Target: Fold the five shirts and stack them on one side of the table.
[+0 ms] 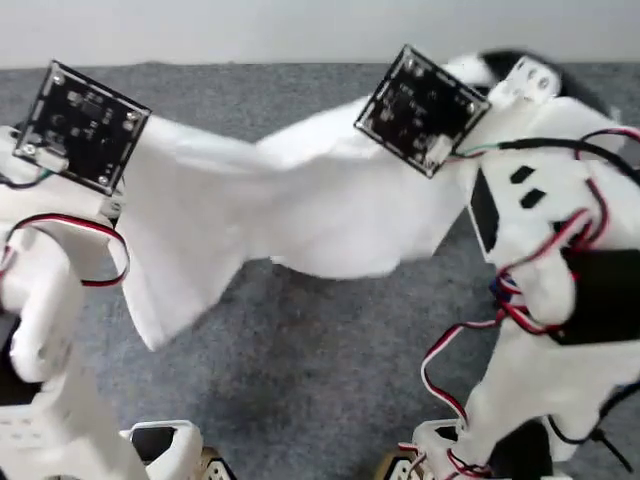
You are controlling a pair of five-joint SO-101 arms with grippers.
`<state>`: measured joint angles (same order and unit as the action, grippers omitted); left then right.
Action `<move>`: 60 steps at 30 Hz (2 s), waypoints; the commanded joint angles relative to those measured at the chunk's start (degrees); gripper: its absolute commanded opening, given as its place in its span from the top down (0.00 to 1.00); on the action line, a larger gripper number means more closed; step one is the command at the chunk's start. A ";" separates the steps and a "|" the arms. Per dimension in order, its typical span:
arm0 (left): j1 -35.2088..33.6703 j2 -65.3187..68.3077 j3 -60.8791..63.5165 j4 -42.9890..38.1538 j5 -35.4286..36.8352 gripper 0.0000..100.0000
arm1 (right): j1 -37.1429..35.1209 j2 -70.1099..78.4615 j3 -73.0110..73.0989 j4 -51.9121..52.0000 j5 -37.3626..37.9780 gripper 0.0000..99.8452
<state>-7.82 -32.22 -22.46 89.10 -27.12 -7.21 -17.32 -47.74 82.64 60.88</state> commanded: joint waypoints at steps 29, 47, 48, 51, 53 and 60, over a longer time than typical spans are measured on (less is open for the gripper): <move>5.54 -1.67 -24.92 10.02 -5.71 0.99 | 8.22 -17.19 -4.84 -10.59 15.65 0.99; 2.37 -16.79 -7.96 11.34 -10.37 0.99 | 8.22 -21.67 -4.75 -0.92 13.10 0.99; 2.37 -17.58 -7.08 11.34 -10.64 0.99 | 8.22 -21.93 -4.75 -1.71 13.10 0.99; 2.37 -19.16 -6.02 11.34 -10.64 0.99 | 8.57 -22.20 -5.10 -4.79 13.10 0.99; 2.37 -19.69 -5.67 11.34 -10.55 0.99 | 8.66 -23.16 -5.10 -6.90 13.71 0.99; 2.37 -19.34 -3.91 11.43 -10.55 0.99 | 8.40 -23.69 -3.96 -6.02 16.44 0.99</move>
<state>-5.19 -51.82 -27.91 99.38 -37.23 0.70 -41.05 -51.60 76.31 76.26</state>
